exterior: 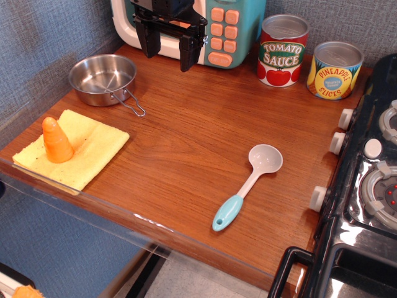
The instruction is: Grab the ladle and move it up the table
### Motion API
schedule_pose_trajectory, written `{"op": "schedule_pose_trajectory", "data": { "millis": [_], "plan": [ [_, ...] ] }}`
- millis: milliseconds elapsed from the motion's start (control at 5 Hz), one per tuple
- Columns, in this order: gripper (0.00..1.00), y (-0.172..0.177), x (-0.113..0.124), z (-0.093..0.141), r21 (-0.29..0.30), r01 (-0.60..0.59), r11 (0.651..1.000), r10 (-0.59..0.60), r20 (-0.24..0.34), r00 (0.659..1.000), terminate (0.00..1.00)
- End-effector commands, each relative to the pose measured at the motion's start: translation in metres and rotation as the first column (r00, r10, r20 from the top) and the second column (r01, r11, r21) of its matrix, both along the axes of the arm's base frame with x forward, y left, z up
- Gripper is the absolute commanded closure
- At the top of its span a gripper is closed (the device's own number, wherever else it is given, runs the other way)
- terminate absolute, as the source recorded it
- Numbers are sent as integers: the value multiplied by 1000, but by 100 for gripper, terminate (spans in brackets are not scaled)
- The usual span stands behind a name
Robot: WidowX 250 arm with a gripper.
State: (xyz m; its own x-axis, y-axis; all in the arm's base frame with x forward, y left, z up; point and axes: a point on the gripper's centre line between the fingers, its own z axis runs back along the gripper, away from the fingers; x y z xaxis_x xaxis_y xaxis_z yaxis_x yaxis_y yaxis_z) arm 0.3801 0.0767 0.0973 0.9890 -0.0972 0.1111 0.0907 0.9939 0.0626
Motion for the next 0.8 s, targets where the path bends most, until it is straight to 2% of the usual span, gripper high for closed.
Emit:
{"op": "schedule_pose_trajectory", "data": {
  "millis": [0, 400, 600],
  "plan": [
    [0, 0, 0, 0, 0, 0, 1000, 0, 0, 1000, 0],
    [0, -53, -49, -14, -28, 88, 996, -88, 18, 996, 0],
    [0, -79, -68, -29, 3, 104, 995, -104, -4, 995, 0]
  ]
}}
